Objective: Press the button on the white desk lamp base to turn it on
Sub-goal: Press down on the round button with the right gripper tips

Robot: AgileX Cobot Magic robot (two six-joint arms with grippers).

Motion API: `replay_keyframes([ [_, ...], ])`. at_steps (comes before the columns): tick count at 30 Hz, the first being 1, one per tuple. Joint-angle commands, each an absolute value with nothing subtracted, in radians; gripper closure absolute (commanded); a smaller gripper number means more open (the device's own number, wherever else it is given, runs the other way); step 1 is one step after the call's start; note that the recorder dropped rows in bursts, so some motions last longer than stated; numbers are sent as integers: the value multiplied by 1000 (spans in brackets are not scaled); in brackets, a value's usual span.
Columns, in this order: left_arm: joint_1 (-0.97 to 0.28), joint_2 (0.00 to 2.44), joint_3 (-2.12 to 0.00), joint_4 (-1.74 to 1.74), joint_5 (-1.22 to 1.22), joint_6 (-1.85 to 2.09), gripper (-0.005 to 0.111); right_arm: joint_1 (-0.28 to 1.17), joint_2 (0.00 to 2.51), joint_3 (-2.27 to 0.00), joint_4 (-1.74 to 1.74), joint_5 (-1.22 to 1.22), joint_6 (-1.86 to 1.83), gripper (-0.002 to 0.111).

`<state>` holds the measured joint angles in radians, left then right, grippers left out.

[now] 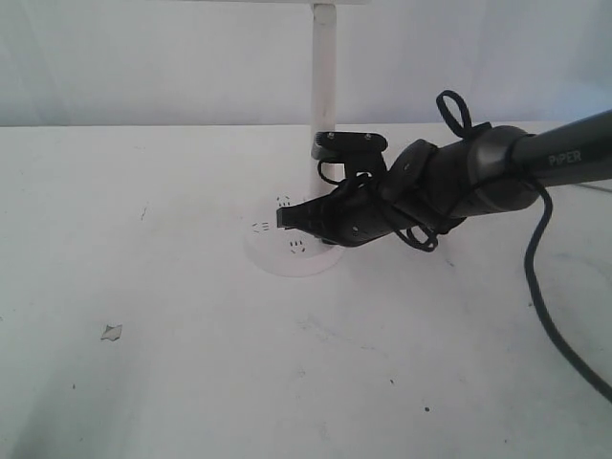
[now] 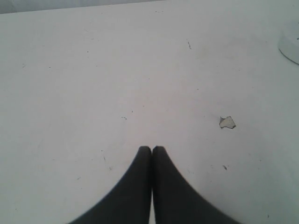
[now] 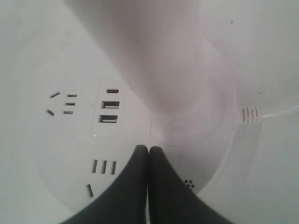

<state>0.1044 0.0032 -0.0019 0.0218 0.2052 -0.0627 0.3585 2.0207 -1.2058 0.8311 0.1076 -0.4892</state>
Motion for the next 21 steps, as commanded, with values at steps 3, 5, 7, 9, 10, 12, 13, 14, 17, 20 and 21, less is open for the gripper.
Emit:
replay_keyframes([
  [3,96,0,0,21,202,-63,107,359,2019,-1210,785,93,-500,108],
  [5,96,0,0,21,202,-63,107,359,2019,-1210,785,93,-500,108],
  [7,96,0,0,21,202,-63,107,359,2019,-1210,785,93,-500,108],
  [9,96,0,0,21,202,-63,107,359,2019,-1210,784,95,-500,108],
  [10,96,0,0,21,202,-63,107,359,2019,-1210,784,97,-500,108],
  [12,96,0,0,21,202,-63,107,359,2019,-1210,783,104,-500,108],
  [13,96,0,0,21,202,-63,107,359,2019,-1210,778,108,-500,108],
  [14,96,0,0,21,202,-63,107,359,2019,-1210,770,108,-500,108],
  [17,96,0,0,21,202,-63,107,359,2019,-1210,761,108,-500,108],
  [20,96,0,0,21,202,-63,107,359,2019,-1210,761,108,-500,108],
  [21,96,0,0,21,202,-63,107,359,2019,-1208,761,110,-500,108],
])
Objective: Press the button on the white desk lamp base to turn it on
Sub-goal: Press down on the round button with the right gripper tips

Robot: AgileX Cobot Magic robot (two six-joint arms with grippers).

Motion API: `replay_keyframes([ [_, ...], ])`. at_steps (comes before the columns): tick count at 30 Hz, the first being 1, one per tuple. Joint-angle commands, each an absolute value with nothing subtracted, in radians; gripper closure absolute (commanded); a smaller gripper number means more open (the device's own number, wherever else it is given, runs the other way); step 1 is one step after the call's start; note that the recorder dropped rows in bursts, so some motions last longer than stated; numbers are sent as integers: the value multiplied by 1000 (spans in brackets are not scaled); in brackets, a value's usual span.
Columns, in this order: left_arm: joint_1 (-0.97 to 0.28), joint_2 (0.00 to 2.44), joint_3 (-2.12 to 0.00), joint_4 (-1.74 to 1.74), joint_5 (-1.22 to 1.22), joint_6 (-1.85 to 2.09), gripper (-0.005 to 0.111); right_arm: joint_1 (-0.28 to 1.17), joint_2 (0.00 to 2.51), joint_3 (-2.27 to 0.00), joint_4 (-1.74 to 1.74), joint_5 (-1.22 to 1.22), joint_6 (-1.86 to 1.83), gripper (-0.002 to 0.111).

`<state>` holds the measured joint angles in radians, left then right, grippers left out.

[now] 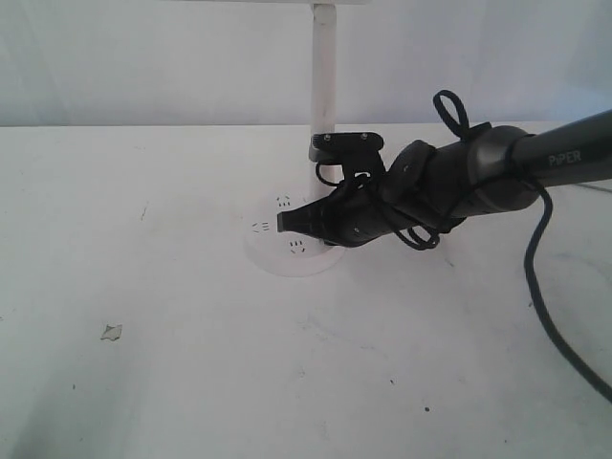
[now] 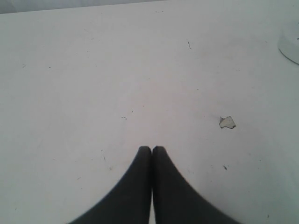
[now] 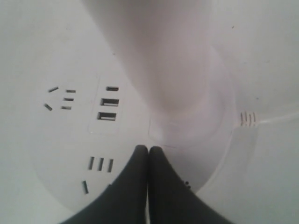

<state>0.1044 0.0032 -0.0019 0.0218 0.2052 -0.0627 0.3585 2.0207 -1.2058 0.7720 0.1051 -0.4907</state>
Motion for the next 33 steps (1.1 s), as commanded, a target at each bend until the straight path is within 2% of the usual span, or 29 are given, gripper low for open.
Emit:
replay_keyframes([
  [1,96,0,0,21,202,-63,107,359,2019,-1208,761,110,-500,108],
  [33,96,0,0,21,202,-63,107,359,2019,-1206,712,117,-500,108],
])
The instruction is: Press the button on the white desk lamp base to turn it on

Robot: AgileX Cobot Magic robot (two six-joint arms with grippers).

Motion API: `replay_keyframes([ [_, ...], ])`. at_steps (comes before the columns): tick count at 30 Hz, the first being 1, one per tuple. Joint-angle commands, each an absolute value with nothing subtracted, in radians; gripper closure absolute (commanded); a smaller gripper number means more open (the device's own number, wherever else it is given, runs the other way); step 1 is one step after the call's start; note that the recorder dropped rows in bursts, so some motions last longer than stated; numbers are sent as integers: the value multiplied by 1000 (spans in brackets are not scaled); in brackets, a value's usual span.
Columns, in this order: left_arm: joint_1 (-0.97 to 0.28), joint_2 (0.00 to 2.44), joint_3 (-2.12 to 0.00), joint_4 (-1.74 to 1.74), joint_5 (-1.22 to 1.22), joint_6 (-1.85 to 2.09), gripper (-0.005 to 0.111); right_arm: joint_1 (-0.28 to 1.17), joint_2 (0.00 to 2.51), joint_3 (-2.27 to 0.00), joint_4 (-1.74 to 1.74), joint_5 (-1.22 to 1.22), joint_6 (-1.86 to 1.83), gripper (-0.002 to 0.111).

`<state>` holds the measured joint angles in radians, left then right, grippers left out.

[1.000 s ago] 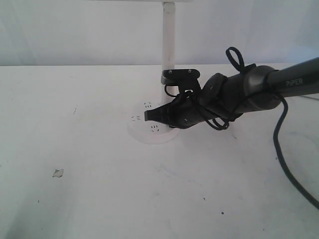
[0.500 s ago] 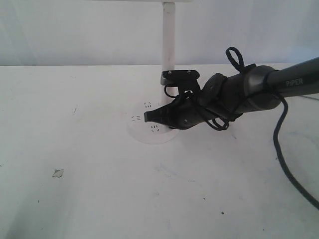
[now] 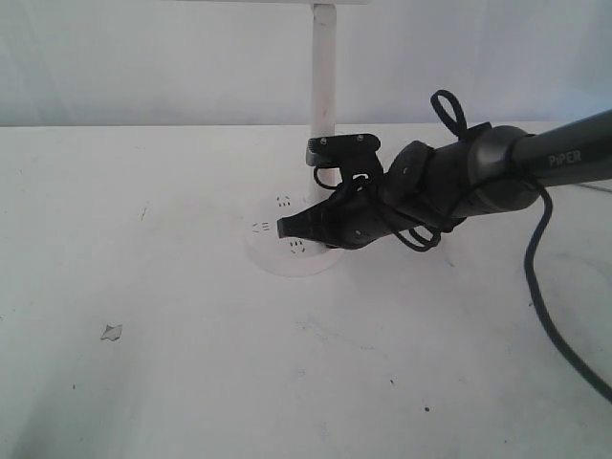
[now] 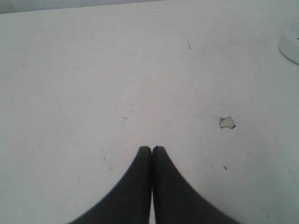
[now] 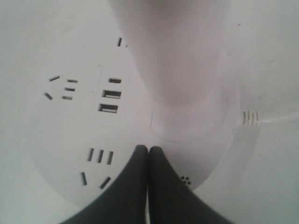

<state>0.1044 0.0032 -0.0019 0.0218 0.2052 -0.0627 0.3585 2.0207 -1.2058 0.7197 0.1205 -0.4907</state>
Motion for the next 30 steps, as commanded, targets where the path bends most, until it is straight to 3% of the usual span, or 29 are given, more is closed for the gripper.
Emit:
replay_keyframes([
  [1,96,0,0,21,202,-63,107,359,2019,-1206,712,117,-500,108],
  [30,96,0,0,21,202,-63,107,357,1973,-1196,702,78,-491,108],
])
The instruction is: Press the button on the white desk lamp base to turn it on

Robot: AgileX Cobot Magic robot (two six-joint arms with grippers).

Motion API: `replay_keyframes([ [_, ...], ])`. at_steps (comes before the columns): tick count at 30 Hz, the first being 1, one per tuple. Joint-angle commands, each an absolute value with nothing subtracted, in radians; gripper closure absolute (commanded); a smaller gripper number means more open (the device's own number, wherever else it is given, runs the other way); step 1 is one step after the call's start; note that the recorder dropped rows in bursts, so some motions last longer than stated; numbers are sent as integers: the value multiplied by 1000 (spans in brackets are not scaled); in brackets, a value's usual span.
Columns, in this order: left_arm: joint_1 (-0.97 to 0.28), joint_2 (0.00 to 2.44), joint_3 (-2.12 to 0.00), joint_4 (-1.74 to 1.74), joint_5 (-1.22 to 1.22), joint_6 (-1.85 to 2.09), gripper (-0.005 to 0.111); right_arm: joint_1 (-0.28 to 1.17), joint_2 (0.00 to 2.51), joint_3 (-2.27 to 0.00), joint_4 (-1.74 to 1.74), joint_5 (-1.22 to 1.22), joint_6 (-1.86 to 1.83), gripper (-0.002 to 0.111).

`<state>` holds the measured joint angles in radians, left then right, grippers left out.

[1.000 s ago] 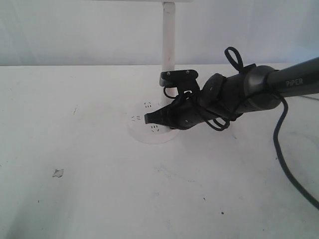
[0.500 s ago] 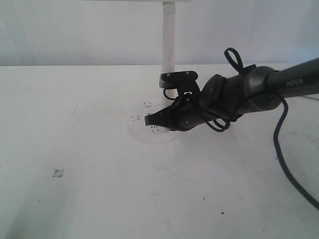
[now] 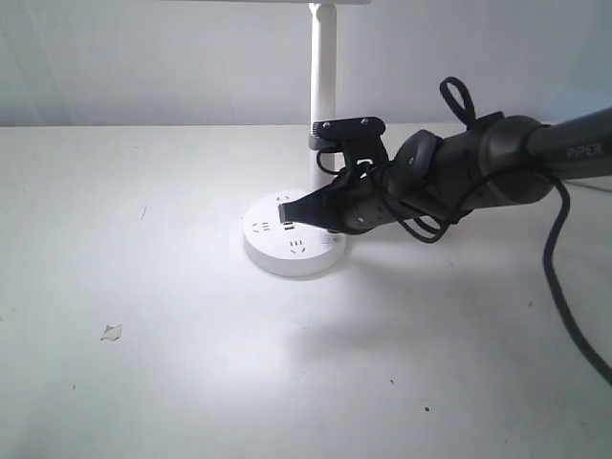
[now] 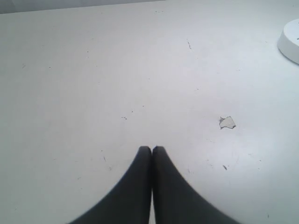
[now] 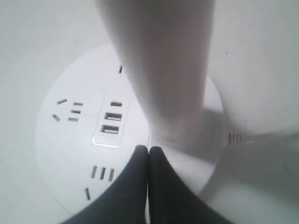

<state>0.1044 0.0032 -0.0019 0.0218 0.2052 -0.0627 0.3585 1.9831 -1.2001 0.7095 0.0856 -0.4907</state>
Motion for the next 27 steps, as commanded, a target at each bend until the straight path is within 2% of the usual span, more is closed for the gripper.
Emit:
replay_keyframes([
  [1,96,0,0,21,202,-63,107,357,1973,-1196,702,80,-491,108],
  [10,96,0,0,21,202,-63,107,357,1884,-1196,702,156,-491,108],
  [20,96,0,0,21,202,-63,107,357,1582,-1196,585,585,-493,108],
  [27,96,0,0,21,202,-63,107,357,1550,-1196,573,579,-493,108],
])
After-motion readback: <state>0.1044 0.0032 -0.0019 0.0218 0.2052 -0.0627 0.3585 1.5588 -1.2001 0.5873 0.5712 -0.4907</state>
